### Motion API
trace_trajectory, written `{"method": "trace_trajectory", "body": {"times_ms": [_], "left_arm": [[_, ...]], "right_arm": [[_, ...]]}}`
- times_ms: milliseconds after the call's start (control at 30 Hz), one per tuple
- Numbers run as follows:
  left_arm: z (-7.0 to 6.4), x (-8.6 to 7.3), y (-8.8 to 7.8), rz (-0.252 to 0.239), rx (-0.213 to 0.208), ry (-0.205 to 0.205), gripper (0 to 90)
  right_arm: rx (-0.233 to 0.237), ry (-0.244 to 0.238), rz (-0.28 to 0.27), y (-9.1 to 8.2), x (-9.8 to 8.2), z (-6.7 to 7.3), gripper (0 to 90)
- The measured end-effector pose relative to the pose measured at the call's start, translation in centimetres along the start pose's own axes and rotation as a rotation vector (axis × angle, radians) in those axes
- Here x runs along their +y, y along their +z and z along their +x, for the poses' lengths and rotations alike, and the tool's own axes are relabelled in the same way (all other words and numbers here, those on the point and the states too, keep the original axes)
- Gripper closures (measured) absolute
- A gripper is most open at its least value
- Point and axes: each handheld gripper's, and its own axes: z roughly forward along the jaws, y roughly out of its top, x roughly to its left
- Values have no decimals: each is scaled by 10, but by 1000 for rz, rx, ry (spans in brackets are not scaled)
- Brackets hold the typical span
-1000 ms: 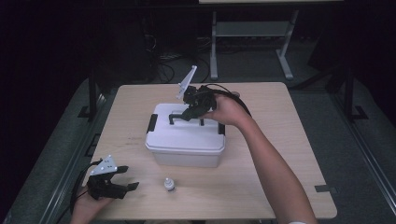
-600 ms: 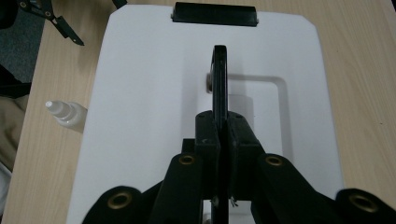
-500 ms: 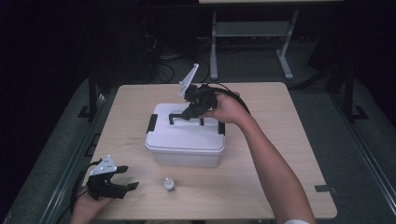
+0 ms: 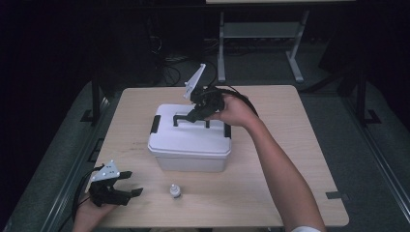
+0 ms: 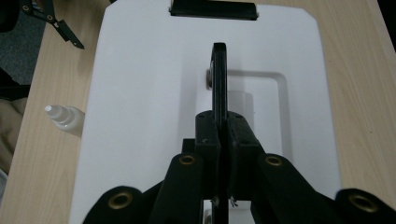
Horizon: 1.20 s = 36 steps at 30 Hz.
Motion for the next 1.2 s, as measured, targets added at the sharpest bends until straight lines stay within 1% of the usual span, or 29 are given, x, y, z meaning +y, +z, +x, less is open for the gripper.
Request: {"method": "trace_trajectory", "body": {"times_ms": [67,267,300,533,733,800,867,900,967,1033,1200], "left_arm": [[0,0,0,0,1,0,205],[0,0,-1,-4,2,-5,205],[0,0,-1,-6,2,-7,205],[1,0,-1,-9,2,-7,205],[1,0,-2,-9,6,-3,205],[1,-1,-3,-13,5,-8,205],[2,-1,-3,-13,3,-11,205],[2,-1,-3,-11,2,-8,205],[2,-1,-3,-12,2,-8,205],[2,-1,-4,-13,3,-10,205],[2,-2,-4,-16,5,-11,205]], "right_arm": [[2,2,-4,-1,0,0,846],[-15,-4,-17,-11,2,3,847],[-22,1,-23,-14,1,4,847],[-37,1,-30,-23,-2,5,847],[-37,-7,-12,-19,-3,4,847],[-35,-7,-6,-16,-2,4,847],[-31,-10,2,-13,-1,4,847],[-32,-15,18,-11,-1,4,847],[-30,-14,18,-9,-1,3,847],[-30,-12,30,-8,-2,3,847],[-26,-9,25,-8,-2,3,847]]}}
